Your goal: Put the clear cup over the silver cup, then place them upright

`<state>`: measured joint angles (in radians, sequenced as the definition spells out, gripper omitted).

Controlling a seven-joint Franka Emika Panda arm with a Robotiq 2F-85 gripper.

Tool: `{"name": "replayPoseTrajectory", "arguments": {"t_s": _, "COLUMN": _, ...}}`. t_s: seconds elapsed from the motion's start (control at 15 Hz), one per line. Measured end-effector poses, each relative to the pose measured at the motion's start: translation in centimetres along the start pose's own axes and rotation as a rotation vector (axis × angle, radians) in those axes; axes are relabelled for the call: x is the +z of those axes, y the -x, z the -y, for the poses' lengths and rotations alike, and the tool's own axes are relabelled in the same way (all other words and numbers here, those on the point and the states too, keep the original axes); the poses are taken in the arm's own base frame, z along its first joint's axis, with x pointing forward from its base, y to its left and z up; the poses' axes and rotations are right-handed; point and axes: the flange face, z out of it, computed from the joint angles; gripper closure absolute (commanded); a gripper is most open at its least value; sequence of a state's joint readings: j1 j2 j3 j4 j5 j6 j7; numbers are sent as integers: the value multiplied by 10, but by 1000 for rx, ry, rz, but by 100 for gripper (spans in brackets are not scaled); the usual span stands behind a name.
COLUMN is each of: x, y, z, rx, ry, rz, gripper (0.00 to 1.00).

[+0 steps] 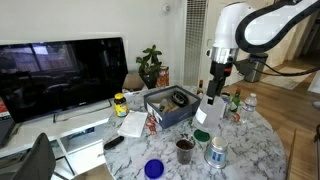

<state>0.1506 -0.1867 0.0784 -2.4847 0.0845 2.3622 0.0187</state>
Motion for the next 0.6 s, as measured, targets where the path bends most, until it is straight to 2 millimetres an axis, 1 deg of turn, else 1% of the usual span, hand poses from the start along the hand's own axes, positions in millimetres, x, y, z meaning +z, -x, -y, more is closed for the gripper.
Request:
{"name": "replayPoseTrajectory", "arguments": {"t_s": 0.07, "x": -3, "y": 9, "z": 4, "rx": -20, "ry": -4, "rz": -4, "gripper": 4}}
{"name": "replayPoseTrajectory", "arguments": {"t_s": 0.13, "x": -5, "y": 16, "z": 7, "rx": -31, "ry": -5, "rz": -8, "gripper": 29}}
{"name": "replayPoseTrajectory", "arguments": {"t_s": 0.2, "x": -7, "y": 20, "z": 8, "rx": -36, "ry": -5, "rz": -12, "gripper": 29}}
{"name": "replayPoseTrajectory", "arguments": {"t_s": 0.33, "x": -8, "y": 20, "z": 7, "rx": -33, "ry": 2, "rz": -13, "gripper": 29}}
{"name": "replayPoseTrajectory", "arguments": {"t_s": 0.47, "x": -3, "y": 18, "z": 8, "rx": -41, "ry": 7, "rz": 1, "gripper": 29}}
{"name": "replayPoseTrajectory", "arguments": {"t_s": 0.6, "x": 4, "y": 18, "z": 15, "rx": -69, "ry": 19, "rz": 38, "gripper": 29}}
